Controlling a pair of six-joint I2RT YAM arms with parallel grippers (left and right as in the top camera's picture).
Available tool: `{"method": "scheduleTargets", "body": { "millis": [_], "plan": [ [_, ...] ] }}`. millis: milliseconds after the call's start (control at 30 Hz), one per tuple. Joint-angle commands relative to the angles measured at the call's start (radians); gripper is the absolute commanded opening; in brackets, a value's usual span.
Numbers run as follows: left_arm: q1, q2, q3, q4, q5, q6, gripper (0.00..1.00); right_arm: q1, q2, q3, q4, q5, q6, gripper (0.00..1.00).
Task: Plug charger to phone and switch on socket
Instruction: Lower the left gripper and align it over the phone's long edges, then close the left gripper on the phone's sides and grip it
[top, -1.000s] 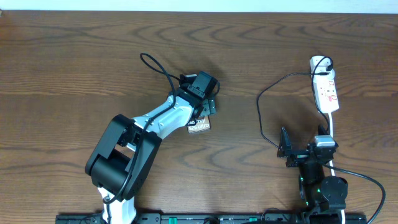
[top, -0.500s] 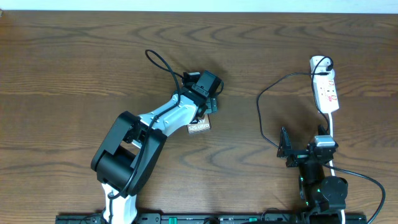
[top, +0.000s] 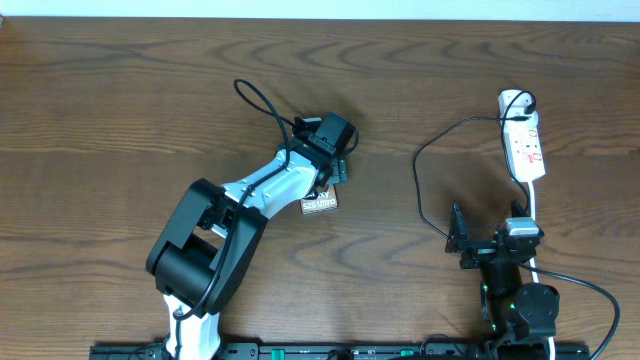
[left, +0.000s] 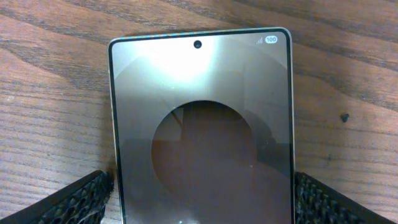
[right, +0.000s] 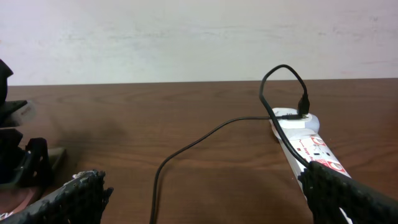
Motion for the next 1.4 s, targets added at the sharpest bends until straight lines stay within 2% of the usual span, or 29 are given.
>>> {"method": "scheduleTargets", "body": {
  "millis": [0,100,367,733,867,1367],
  "plan": [
    [-0.003,0.071,-0.037,-0.031,0.14,-0.024,0.87,0.006,-0.006,-0.002,-0.002,-0.002,-0.012,0.99],
    [-0.003,0.071,-0.037,-0.039,0.156,-0.024,0.8,0.006,-0.006,-0.002,-0.002,-0.002,-0.012,0.99],
    [0.0,0.027,-0.011,-0.114,0.179,-0.024,0.78,0.006,-0.006,-0.002,-0.002,-0.002,-0.012,0.99],
    [0.03,-0.211,0.007,-0.213,0.181,-0.025,0.74,0.006,-0.006,-0.002,-0.002,-0.002,-0.012,0.99],
    [0.042,-0.262,0.007,-0.236,0.235,-0.024,0.74,0.006,-0.006,-0.002,-0.002,-0.002,-0.012,0.99],
    [0.051,-0.225,-0.029,-0.233,0.186,-0.024,0.74,0.006,-0.006,-0.002,-0.002,-0.002,-0.012,0.99]
  ]
}}
